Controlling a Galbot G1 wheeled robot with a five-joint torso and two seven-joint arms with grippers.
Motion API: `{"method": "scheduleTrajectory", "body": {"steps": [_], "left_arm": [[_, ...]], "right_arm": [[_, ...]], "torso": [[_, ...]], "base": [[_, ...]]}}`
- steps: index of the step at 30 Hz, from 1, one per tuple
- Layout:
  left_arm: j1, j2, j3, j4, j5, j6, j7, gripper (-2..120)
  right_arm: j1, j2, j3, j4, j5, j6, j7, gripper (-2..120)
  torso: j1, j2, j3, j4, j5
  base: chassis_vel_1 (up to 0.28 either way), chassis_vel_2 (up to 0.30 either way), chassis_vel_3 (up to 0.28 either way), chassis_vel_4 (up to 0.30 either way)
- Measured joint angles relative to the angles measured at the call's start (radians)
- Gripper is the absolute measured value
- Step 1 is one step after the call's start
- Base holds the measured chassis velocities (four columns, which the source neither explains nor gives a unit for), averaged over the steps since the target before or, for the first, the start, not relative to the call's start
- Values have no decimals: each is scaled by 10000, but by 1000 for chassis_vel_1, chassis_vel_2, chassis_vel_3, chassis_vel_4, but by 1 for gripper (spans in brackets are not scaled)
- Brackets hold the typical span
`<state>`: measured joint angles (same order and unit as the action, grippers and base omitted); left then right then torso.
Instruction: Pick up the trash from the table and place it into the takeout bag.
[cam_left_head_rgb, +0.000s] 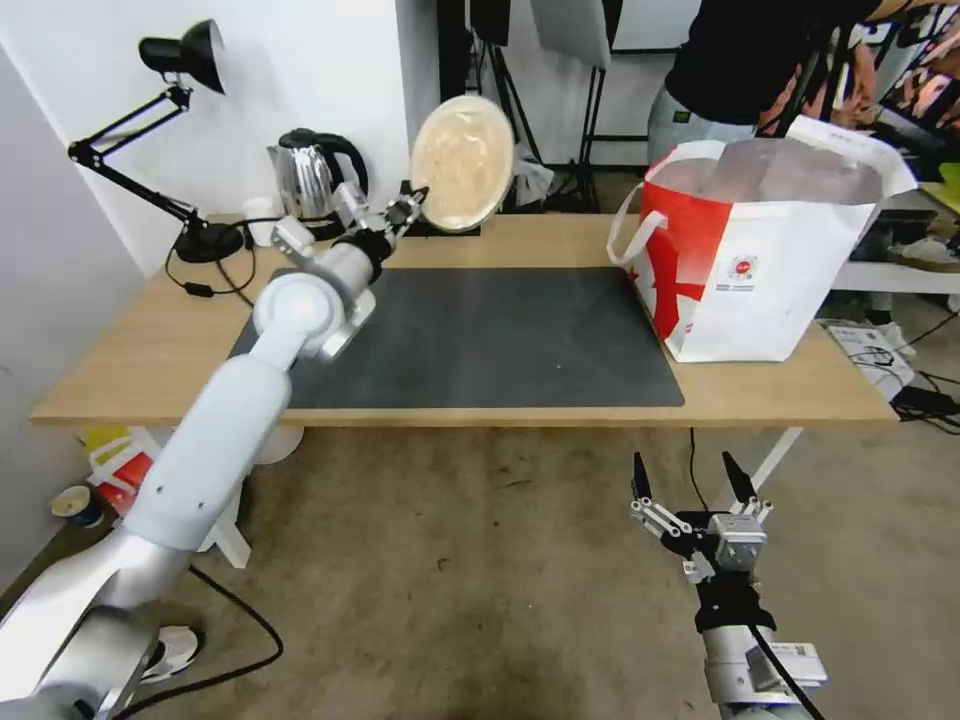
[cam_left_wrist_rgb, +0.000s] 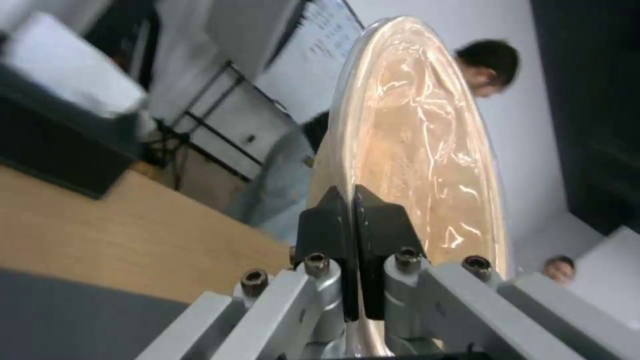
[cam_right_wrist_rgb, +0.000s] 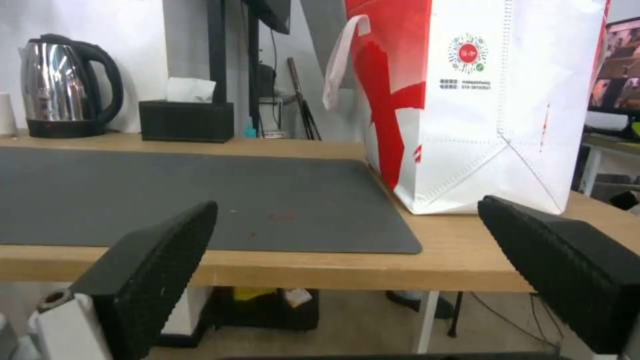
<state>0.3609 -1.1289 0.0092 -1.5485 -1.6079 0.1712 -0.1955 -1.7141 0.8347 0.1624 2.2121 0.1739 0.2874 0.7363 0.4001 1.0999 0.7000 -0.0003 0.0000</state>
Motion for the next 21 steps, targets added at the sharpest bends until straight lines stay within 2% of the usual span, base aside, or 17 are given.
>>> {"method": "scheduleTrajectory", "body": {"steps": [2, 6, 7, 10, 11, 14, 15, 16, 18, 19, 21], "left_arm": [[-170, -55, 153, 111, 3, -21, 87, 0], [-1108, -438, 946, 916, 4, -109, 447, 0], [-1108, -438, 946, 916, 4, -109, 447, 0], [-1756, -813, 1411, 1733, -10, -165, 758, 0], [-1756, -813, 1411, 1733, -10, -165, 758, 0], [-2381, -1247, 1847, 2706, -14, -266, 1130, 0], [-2602, -1409, 1974, 3025, -15, -281, 1295, 0], [-2602, -1409, 1974, 3025, -15, -281, 1295, 0], [-3151, -1890, 2222, 3844, -15, -340, 1747, 0], [-3151, -1890, 2222, 3844, -15, -340, 1747, 0], [-3583, -2255, 2389, 4519, -17, -358, 2022, 0]], "right_arm": [[-1, 0, 0, 0, 0, -1, 0, 100], [-1, 0, 0, 0, 0, 0, 0, 100], [-1, 0, 0, 0, 0, 0, 0, 100], [-1, 0, 0, 0, 0, 0, 0, 100], [-1, 0, 0, 0, 0, 0, 0, 100], [1, 0, 0, 0, -1, 0, 0, 100], [-1, 0, 0, 0, -1, 0, 0, 100], [-1, 0, 0, 0, -1, 0, 0, 100], [-1, 0, 0, 0, 0, -1, 0, 100], [-1, 0, 0, 0, 0, -1, 0, 100], [-1, 0, 0, 0, -1, 0, 0, 100]], "torso": [[0, 0, 0, 0, 1], [-1, 0, -1, 1, 3], [-1, 0, -1, 1, 3], [-2, 0, 0, 1, -1], [-2, 0, 0, 1, -1], [-1, 0, 0, 6, 0], [-1, 0, 1, 4, 0], [-1, 0, 1, 4, 0], [-1, 0, 0, 0, 2], [-1, 0, 0, 0, 2], [0, 0, 0, -1, 2]], "base": [[0, 0, 0, 0], [0, 0, 0, 0], [0, 0, 0, 0], [0, 0, 0, 0], [0, 0, 0, 0], [0, 0, 0, 0], [0, 0, 0, 0], [0, 0, 0, 0], [0, 0, 0, 0], [0, 0, 0, 0], [0, 0, 0, 0]]}}
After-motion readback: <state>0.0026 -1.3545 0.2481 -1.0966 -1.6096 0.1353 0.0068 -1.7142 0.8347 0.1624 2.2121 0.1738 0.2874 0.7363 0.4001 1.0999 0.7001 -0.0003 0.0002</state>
